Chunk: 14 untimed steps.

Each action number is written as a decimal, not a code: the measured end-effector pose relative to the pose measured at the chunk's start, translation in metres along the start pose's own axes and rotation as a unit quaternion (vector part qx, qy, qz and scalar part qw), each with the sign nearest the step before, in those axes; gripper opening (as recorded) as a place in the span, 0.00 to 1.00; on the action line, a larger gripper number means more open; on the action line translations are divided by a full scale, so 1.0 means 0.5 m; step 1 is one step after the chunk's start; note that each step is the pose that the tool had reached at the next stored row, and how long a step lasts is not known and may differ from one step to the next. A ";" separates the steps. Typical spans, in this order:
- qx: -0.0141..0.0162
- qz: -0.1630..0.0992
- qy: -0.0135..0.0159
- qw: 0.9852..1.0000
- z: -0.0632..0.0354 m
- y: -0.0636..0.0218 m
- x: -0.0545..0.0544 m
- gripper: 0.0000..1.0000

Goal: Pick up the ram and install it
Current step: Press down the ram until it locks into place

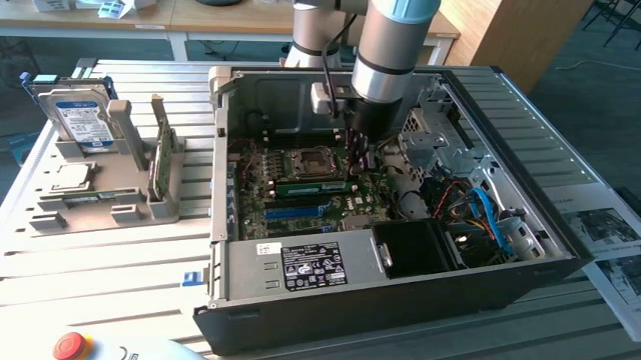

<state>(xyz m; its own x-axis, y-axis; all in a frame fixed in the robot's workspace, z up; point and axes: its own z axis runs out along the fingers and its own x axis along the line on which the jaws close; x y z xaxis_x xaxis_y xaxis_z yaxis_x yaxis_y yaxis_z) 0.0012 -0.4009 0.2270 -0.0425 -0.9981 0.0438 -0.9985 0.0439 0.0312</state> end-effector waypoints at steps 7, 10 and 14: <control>0.000 0.000 0.000 1.000 0.002 0.000 0.000 0.10; 0.000 0.000 0.000 1.000 0.003 0.000 0.000 0.10; 0.000 0.000 0.000 1.000 0.004 0.000 0.000 0.10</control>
<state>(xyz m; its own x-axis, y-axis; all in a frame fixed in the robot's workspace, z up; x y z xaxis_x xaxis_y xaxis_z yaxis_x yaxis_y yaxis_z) 0.0012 -0.4009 0.2250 -0.0425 -0.9981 0.0439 -0.9985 0.0439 0.0312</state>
